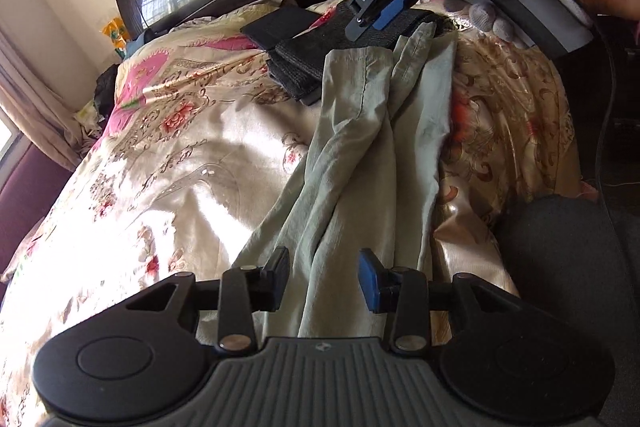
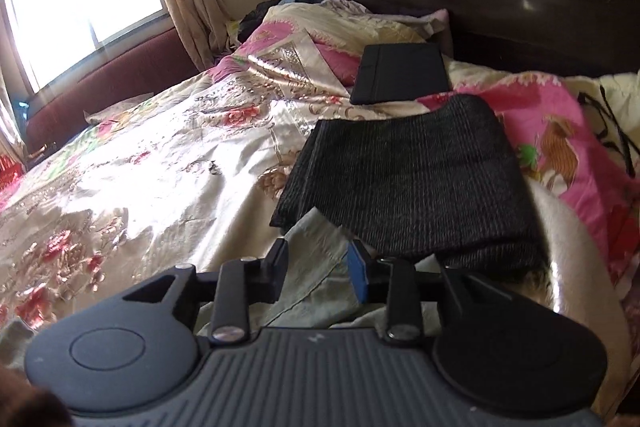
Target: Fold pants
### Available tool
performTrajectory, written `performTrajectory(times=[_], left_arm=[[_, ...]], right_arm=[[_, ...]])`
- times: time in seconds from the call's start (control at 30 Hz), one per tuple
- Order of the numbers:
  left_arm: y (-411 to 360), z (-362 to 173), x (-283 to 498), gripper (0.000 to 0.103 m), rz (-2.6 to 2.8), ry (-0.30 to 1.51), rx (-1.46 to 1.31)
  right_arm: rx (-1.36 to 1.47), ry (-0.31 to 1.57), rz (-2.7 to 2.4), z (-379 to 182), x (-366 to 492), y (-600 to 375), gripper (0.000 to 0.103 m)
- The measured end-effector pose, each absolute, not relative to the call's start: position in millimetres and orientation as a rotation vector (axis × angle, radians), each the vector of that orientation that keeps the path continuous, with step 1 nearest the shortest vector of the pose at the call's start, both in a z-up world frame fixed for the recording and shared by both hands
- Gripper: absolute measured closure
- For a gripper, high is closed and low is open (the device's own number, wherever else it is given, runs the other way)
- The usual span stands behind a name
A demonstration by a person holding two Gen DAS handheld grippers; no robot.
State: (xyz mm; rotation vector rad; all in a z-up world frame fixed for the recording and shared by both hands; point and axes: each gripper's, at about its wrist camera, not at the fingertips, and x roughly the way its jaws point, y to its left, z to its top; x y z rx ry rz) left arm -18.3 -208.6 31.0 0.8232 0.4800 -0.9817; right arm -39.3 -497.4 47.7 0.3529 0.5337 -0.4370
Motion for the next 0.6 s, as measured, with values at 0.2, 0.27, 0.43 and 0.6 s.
performTrajectory(times=[0.2,0.27,0.43,0.6], left_arm=[[-217.3,27.5,-9.8,0.050,-0.991,0.512,0.809],[-218.6,24.5,-7.2,0.050,-0.986,0.530,0.809],[-220.5,21.3,-3.3,0.050,-0.982,0.544,0.808],[-220.7,24.2,-0.2,0.050,-0.971,0.535,0.796]], right_arm=[[0.157,0.690,-0.305,35.4,-5.3,-504.2,0.059],[0.130,0.762,-0.283,27.1,4.8,-505.6,0.061],[0.172,0.772,-0.288,25.7,-1.4,-509.1,0.103],[0.175,0.680,-0.289,41.4,-15.3,-510.6,0.098]])
